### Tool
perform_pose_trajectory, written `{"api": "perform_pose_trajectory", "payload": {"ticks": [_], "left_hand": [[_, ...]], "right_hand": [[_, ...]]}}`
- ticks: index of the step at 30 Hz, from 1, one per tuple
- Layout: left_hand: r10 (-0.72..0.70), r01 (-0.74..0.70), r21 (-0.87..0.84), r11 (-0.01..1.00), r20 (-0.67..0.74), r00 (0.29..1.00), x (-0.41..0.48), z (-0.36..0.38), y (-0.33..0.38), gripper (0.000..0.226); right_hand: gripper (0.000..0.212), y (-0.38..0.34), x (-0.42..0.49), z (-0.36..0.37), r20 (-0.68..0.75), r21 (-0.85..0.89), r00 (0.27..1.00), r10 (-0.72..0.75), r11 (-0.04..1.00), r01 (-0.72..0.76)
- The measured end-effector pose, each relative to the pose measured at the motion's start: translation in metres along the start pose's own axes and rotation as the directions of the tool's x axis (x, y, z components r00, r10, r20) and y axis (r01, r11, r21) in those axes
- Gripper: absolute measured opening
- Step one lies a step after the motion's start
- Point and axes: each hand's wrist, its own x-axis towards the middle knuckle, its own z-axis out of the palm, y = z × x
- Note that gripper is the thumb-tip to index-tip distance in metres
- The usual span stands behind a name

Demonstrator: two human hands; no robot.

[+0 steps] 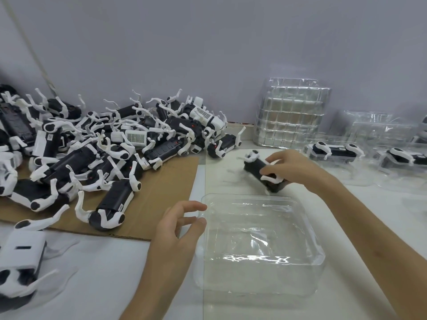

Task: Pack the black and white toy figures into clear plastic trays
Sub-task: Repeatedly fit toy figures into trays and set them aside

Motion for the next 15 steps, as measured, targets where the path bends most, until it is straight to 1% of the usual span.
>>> {"api": "perform_pose_trajectory", "payload": {"ticks": [2, 3, 4, 5, 7, 8, 9, 10, 13, 15], "left_hand": [[0.003, -0.003, 0.008, 1.000, -0.009, 1.000, 0.000, 0.000, 0.000, 0.031], [0.007, -0.007, 0.012, 1.000, -0.019, 1.000, 0.000, 0.000, 0.000, 0.031], [0.013, -0.012, 0.014, 1.000, -0.031, 0.999, 0.000, 0.000, -0.001, 0.030], [0.017, -0.017, 0.015, 1.000, -0.042, 0.999, 0.000, 0.000, -0.002, 0.028], [0.025, -0.024, 0.015, 1.000, -0.064, 0.998, 0.001, 0.000, -0.004, 0.024], [0.026, -0.025, 0.014, 1.000, -0.073, 0.997, 0.001, 0.001, -0.004, 0.023], [0.025, -0.025, 0.011, 1.000, -0.079, 0.997, 0.001, 0.001, -0.005, 0.022], [0.025, -0.024, 0.011, 1.000, -0.083, 0.996, 0.001, 0.002, -0.005, 0.021], [0.036, -0.036, 0.009, 0.999, -0.083, 0.996, 0.001, 0.002, -0.005, 0.019], [0.042, -0.040, 0.028, 0.999, -0.074, 0.996, 0.001, 0.001, -0.007, 0.022]], "right_hand": [[0.021, -0.009, -0.010, -0.017, -0.047, 0.073, 0.994, -0.103, 0.992, 0.106], [0.023, -0.015, -0.017, -0.028, -0.044, 0.126, 0.984, -0.172, 0.976, 0.176], [0.026, -0.022, -0.026, -0.039, -0.012, 0.155, 0.966, -0.257, 0.954, 0.255], [0.029, -0.029, -0.037, -0.048, 0.052, 0.178, 0.935, -0.352, 0.924, 0.338], [0.035, -0.042, -0.060, -0.057, 0.202, 0.245, 0.828, -0.523, 0.846, 0.474], [0.036, -0.048, -0.070, -0.056, 0.264, 0.251, 0.775, -0.574, 0.817, 0.519], [0.035, -0.053, -0.078, -0.051, 0.311, 0.221, 0.742, -0.594, 0.804, 0.551], [0.035, -0.057, -0.082, -0.045, 0.343, 0.157, 0.732, -0.589, 0.804, 0.574], [0.034, -0.062, -0.088, -0.027, 0.383, -0.146, 0.758, -0.527, 0.776, 0.613], [0.033, -0.063, -0.090, -0.020, 0.425, -0.279, 0.789, -0.444, 0.765, 0.581]]}}
